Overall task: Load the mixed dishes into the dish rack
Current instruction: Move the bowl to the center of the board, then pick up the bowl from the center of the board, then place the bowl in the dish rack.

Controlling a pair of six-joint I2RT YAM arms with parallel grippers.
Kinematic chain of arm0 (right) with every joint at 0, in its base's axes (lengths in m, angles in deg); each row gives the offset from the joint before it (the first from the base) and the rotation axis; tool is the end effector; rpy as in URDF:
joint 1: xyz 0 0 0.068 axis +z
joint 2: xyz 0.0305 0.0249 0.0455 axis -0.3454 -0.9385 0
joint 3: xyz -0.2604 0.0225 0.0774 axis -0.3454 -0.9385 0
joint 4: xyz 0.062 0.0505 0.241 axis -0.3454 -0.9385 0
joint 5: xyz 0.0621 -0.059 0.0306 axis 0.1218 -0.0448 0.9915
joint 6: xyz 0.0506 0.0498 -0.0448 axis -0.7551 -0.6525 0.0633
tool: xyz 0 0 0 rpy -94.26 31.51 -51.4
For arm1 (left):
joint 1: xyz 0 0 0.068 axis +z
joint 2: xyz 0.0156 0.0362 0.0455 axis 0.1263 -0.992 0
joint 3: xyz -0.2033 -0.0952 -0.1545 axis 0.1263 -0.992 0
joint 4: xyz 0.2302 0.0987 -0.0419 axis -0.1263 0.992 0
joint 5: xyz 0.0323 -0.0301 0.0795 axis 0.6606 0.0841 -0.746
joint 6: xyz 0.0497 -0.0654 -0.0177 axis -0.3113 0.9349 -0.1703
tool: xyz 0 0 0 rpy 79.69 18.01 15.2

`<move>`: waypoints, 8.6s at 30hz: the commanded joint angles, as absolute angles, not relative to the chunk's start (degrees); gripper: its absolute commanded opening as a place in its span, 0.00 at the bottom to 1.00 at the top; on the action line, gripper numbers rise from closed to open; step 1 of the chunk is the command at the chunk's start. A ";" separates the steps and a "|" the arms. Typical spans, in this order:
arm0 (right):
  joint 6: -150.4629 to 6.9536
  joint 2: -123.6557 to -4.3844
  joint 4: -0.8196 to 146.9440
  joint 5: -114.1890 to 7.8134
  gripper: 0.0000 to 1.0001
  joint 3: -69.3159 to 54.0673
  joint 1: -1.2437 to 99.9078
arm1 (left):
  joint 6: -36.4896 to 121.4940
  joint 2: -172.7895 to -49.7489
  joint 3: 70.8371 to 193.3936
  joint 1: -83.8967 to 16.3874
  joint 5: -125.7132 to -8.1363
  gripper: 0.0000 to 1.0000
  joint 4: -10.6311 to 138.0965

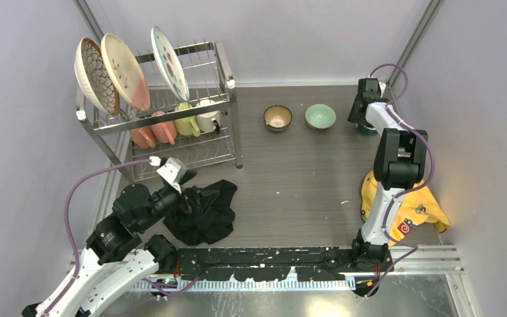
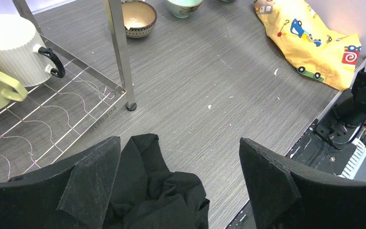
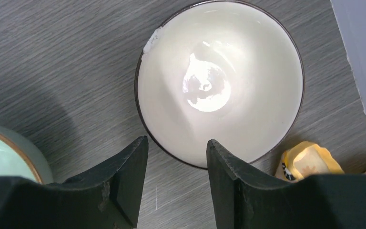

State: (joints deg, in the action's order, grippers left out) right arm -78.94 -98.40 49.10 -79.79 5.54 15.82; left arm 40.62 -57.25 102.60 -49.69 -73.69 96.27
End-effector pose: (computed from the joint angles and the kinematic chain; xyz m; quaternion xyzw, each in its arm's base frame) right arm 0.4589 -0.0592 0.1870 0.2026 0.9097 -0.1274 0.3393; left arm 0.0868 -0.0818 0.3280 0.2227 0.7280 -0.2938 0.5780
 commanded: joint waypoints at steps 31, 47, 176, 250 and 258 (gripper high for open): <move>-73.73 -100.69 40.43 -72.19 0.20 15.19 14.31 | 37.81 -52.76 101.10 -49.88 -81.57 0.91 93.81; -81.68 -78.68 41.55 -66.99 0.14 -6.44 35.29 | 37.78 -51.49 100.64 -49.88 -83.01 0.91 93.73; -99.07 -27.29 51.60 -64.78 1.00 -43.31 40.63 | 57.69 -112.79 115.74 -68.67 -73.24 0.00 77.02; -98.80 -25.13 52.63 -65.05 1.00 -46.20 40.62 | 110.56 -106.03 87.70 -16.22 -59.54 0.00 13.88; -98.43 -25.63 52.77 -65.06 1.00 -46.15 40.68 | 112.13 -112.72 88.68 -16.05 -59.19 0.00 6.28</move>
